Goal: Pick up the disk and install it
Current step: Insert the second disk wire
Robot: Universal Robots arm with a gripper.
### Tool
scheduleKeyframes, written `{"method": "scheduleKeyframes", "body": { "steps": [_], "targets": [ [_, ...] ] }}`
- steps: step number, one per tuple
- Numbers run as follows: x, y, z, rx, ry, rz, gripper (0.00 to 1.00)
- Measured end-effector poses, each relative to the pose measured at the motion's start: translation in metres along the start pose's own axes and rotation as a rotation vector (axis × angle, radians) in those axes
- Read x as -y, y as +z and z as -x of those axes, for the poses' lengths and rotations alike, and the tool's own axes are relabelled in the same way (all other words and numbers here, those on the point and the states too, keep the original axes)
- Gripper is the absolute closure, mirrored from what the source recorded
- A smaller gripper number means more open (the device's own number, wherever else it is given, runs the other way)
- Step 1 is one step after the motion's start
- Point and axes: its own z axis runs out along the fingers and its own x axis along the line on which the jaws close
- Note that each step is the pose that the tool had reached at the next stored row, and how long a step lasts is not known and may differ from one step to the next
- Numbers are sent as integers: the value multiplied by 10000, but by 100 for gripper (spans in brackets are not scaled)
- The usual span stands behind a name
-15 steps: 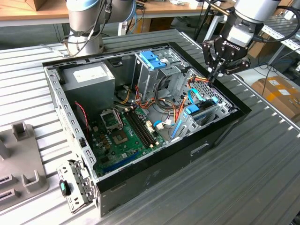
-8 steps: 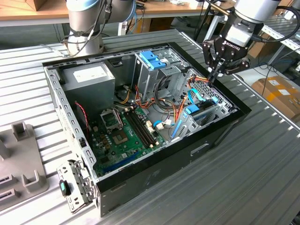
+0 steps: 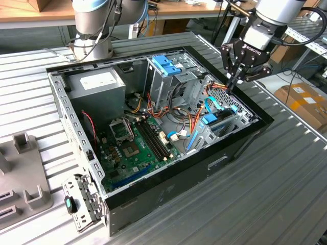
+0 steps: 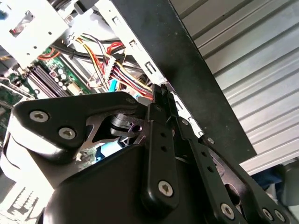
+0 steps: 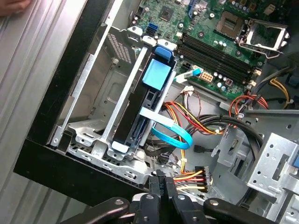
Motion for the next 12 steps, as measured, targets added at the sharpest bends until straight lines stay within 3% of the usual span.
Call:
{"method": "scheduleKeyframes", "body": {
  "steps": [3,7,12],
  "targets": [
    [0,2,0,-5,483,-2,84],
    [0,9,0,-18,1840,-9,84],
    [0,13,0,-29,2968,-15,84]
  ]
}}
